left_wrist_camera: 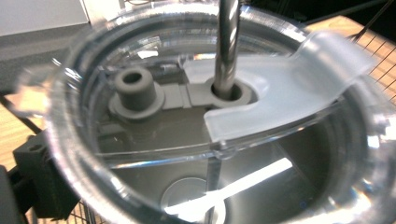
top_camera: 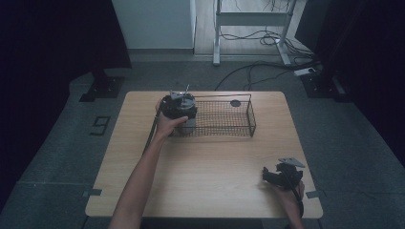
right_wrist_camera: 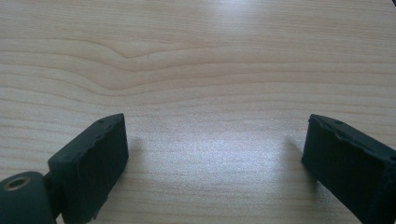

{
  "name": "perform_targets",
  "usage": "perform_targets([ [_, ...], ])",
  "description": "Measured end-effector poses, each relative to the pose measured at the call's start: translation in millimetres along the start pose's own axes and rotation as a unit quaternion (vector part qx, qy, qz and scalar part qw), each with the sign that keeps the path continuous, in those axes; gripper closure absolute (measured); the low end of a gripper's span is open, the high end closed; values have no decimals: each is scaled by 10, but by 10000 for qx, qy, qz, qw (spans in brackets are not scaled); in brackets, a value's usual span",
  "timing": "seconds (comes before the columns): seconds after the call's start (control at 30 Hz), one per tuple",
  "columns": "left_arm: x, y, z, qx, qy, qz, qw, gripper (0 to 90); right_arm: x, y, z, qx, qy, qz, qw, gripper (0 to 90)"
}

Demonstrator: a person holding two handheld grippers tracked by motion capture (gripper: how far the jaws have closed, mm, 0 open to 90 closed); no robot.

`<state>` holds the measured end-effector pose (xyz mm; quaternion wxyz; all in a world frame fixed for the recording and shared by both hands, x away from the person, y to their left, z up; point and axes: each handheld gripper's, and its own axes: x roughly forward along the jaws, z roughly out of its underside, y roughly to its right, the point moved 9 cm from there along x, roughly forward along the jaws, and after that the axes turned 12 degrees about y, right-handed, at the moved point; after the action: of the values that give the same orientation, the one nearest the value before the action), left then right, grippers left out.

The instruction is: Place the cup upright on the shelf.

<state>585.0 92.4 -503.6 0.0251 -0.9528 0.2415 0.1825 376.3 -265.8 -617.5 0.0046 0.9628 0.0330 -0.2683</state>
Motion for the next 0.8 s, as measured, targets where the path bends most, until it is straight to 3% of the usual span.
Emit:
perform_targets([
  [0.37,-284,33,-142,137,285,149,9994,0,0,0,0,-2,0,7,10000,67],
  [0.8,-498,86,-130,67,232,252,9994,0,-1,-1,1,7,-5,13,10000,68],
])
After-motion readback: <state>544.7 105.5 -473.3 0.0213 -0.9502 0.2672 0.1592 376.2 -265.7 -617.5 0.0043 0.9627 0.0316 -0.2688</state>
